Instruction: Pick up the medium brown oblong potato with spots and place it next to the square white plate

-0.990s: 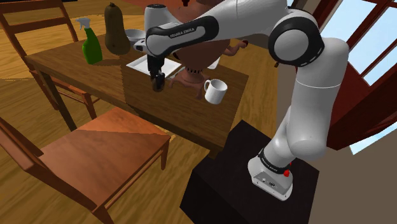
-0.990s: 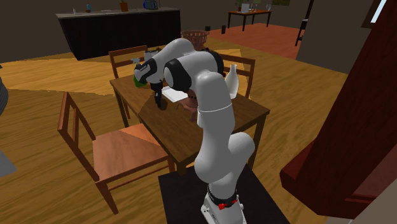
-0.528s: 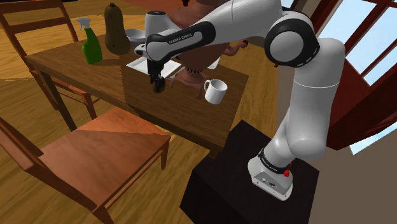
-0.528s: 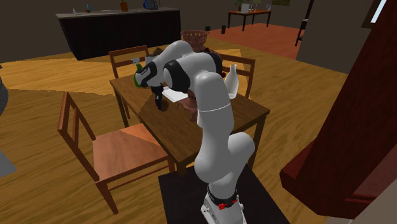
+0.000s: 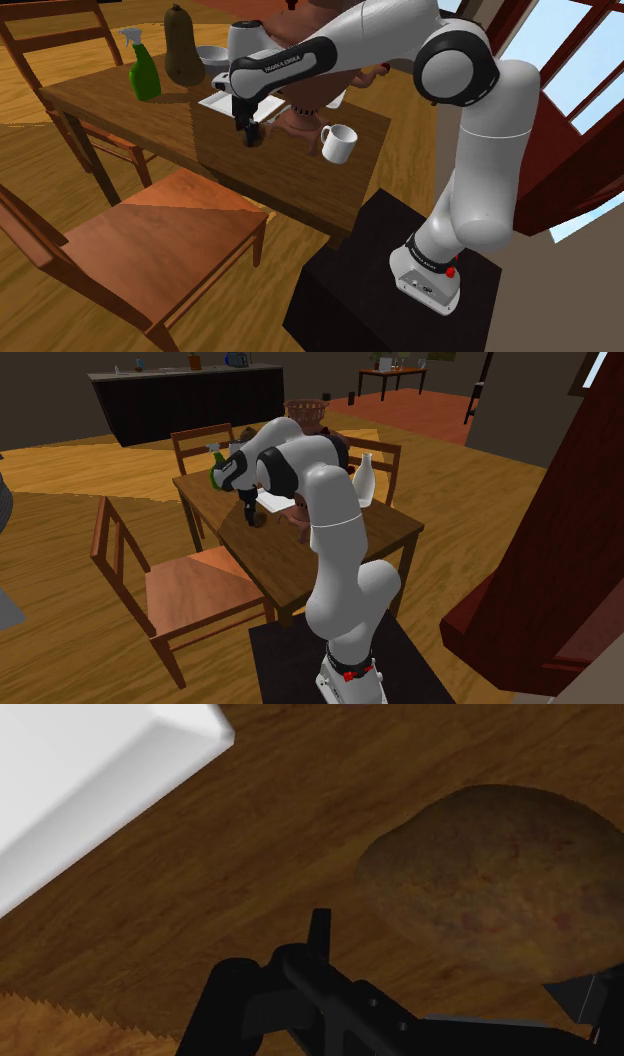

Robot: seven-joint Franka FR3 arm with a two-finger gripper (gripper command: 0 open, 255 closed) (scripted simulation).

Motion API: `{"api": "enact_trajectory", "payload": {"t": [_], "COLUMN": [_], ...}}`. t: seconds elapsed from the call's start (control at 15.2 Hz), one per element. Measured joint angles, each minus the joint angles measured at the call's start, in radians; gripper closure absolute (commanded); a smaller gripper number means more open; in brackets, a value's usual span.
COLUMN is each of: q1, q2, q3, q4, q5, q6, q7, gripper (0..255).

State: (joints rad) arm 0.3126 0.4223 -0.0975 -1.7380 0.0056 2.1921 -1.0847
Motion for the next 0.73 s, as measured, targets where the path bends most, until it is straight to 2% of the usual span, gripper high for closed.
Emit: {"api": "enact_trajectory", "payload": {"t": [0.26,0.46,0.73], "q1": [0.003,0.007,0.006], "q2": [-0.014,-0.049,-0.06], "q3": [0.0,-0.001,-0.001], "q4": [-0.006,0.033,0.041], "q5": [-0.002,-0.005,-0.006], "q6": [-0.01,-0.082,-0.103], "q7": [0.004,0.008,0.006], "gripper": [0,0,0]}}
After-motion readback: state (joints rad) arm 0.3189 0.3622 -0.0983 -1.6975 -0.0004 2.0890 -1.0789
